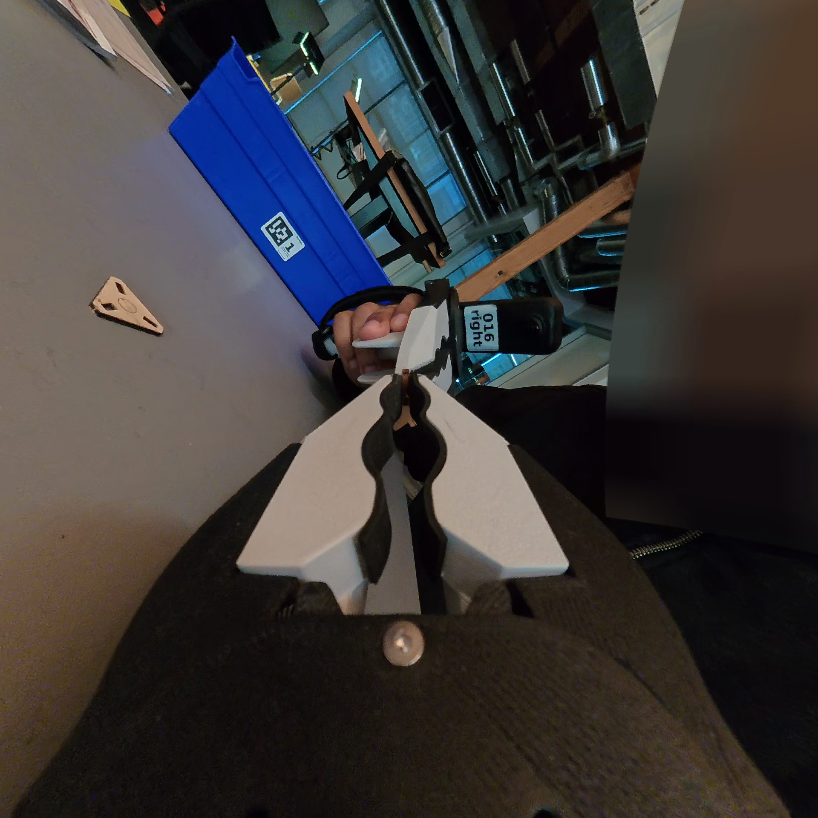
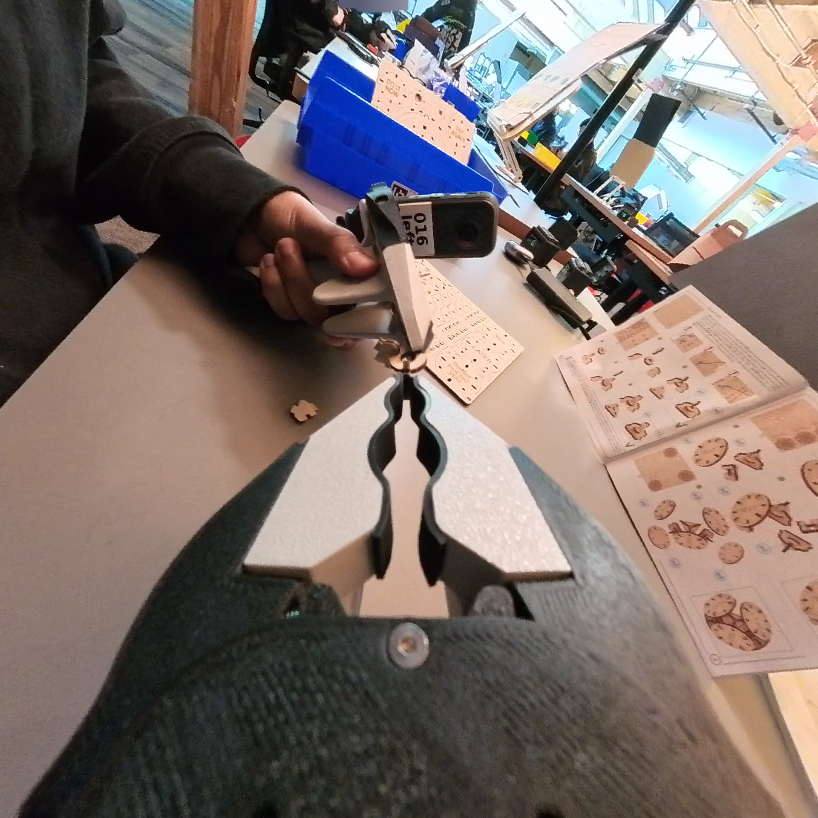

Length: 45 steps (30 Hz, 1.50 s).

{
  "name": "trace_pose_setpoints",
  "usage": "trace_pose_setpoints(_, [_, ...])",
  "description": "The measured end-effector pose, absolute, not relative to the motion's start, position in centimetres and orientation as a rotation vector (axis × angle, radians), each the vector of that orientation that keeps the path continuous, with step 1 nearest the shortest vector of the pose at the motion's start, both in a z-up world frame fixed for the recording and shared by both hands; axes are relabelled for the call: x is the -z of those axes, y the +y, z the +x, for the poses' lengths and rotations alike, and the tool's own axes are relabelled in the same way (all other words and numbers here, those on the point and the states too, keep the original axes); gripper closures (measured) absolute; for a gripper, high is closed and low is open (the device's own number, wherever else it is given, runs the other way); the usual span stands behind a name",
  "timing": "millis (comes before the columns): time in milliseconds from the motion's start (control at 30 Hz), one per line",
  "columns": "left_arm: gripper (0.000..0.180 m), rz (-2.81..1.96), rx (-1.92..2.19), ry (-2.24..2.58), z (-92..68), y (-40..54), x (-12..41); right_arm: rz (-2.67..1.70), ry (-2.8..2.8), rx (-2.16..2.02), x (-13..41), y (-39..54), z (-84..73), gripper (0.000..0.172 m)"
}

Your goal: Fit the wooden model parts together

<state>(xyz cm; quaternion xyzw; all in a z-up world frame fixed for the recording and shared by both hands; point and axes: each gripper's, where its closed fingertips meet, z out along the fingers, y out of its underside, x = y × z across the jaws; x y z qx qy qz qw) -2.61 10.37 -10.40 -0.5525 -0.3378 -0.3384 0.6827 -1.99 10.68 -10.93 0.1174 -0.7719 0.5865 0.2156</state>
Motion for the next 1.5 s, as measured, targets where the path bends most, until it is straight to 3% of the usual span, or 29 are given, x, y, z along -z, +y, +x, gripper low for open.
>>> trace_pose_setpoints(400, [0.174,-1.316,0.693,-0.738,-2.4,10.9,10.8,0.428,-2.117,-1.456,11.3,10.7,-1.9,0.171])
trace_pose_setpoints(800, [0.18,-1.395,0.607,-0.724,-2.5,11.1,11.4,0.434,-2.139,-1.422,11.7,10.9,-2.0,0.171])
trace_pose_setpoints(1500, [0.179,-1.293,0.627,-0.74,-2.5,11.0,10.6,0.322,-2.135,-1.576,10.7,10.5,-2.0,0.171])
